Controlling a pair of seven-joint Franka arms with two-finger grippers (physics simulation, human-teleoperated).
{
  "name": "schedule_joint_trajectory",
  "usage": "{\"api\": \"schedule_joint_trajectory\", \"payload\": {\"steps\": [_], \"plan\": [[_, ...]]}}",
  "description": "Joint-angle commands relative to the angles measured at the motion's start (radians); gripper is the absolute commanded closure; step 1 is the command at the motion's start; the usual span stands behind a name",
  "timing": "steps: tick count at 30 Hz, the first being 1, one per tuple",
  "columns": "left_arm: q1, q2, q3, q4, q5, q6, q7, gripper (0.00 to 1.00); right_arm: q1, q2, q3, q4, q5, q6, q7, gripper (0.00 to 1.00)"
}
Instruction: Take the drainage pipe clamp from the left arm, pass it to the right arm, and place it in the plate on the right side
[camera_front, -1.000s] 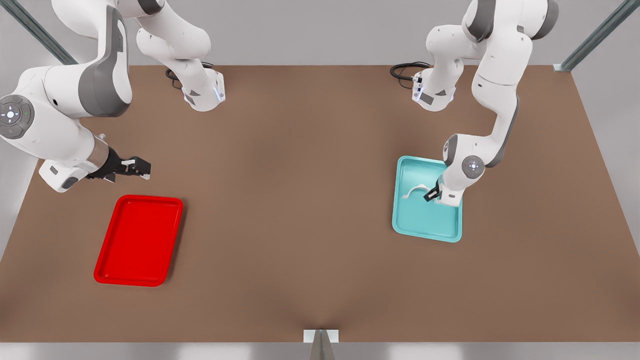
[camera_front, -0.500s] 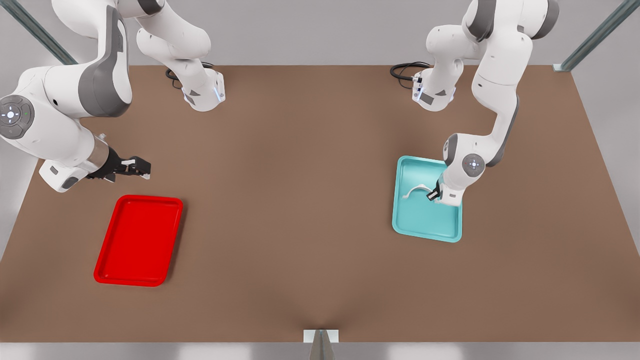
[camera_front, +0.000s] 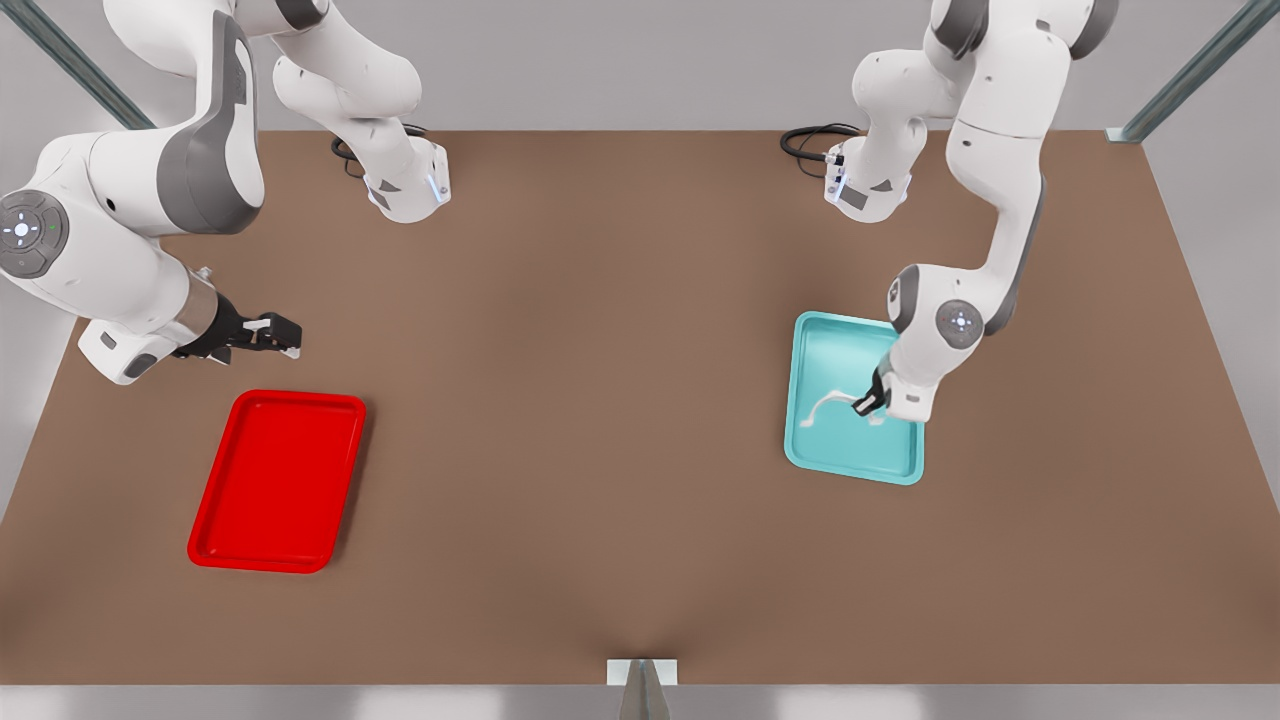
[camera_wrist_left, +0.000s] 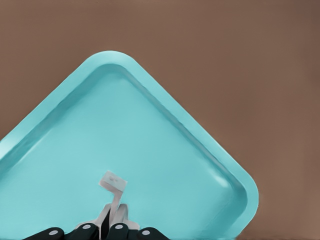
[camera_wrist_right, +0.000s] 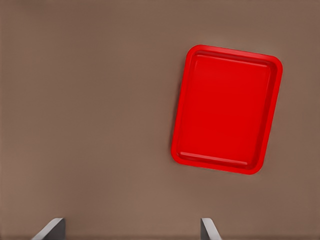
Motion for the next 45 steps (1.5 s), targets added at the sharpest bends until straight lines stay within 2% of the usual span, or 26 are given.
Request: {"api": "schedule_joint_trajectory", "payload": {"steps": [1, 4, 6, 9, 11, 14, 17, 19, 21, 31, 45], "plan": [[-0.035, 0.012, -0.018, 0.131, -0.079, -0.197, -0.091, 0.79, 0.002, -0.001, 0.001, 0.001, 0.001, 0.0, 0.004, 0.0], [-0.162, 0.094, -0.016, 0.389, -0.11, -0.324, -0.28, 0.79, 0.009, -0.001, 0.001, 0.003, 0.001, 0.003, 0.05, 0.0], [-0.252, 0.172, -0.016, 0.527, -0.156, -0.341, -0.452, 0.79, 0.051, 0.008, 0.002, 0.009, -0.002, 0.01, 0.221, 0.0], [-0.355, 0.267, -0.016, 0.654, -0.167, -0.341, -0.757, 0.79, 0.086, 0.022, 0.002, 0.009, 0.05, 0.065, 0.317, 0.0], [-0.429, 0.324, -0.016, 0.752, -0.165, -0.338, -0.898, 0.79, 0.114, 0.092, 0.002, 0.003, 0.076, 0.173, 0.322, 0.0], [-0.512, 0.402, -0.016, 0.887, -0.164, -0.334, -1.085, 0.79, 0.16, 0.137, 0.004, -0.009, 0.077, 0.233, 0.366, 0.0], [-0.573, 0.479, -0.015, 0.984, -0.162, -0.294, -1.196, 0.79, 0.246, 0.163, 0.002, -0.017, 0.074, 0.254, 0.598, 0.0], [-0.596, 0.502, -0.013, 0.999, -0.162, -0.239, -1.222, 0.79, 0.308, 0.18, 0.002, -0.025, 0.064, 0.254, 0.852, 0.0], [-0.622, 0.514, -0.009, 1.013, -0.161, -0.235, -1.234, 0.79, 0.341, 0.186, 0.004, -0.043, 0.053, 0.26, 0.923, 0.0], [-0.631, 0.511, -0.016, 1.011, -0.165, -0.24, -1.268, 0.79, 0.45, 0.249, 0.002, -0.059, 0.022, 0.375, 0.982, 0.0], [-0.633, 0.505, -0.021, 1.012, -0.165, -0.245, -1.286, 0.79, 0.436, 0.249, 0.002, -0.203, -0.012, 0.501, 0.98, 0.0]]}}
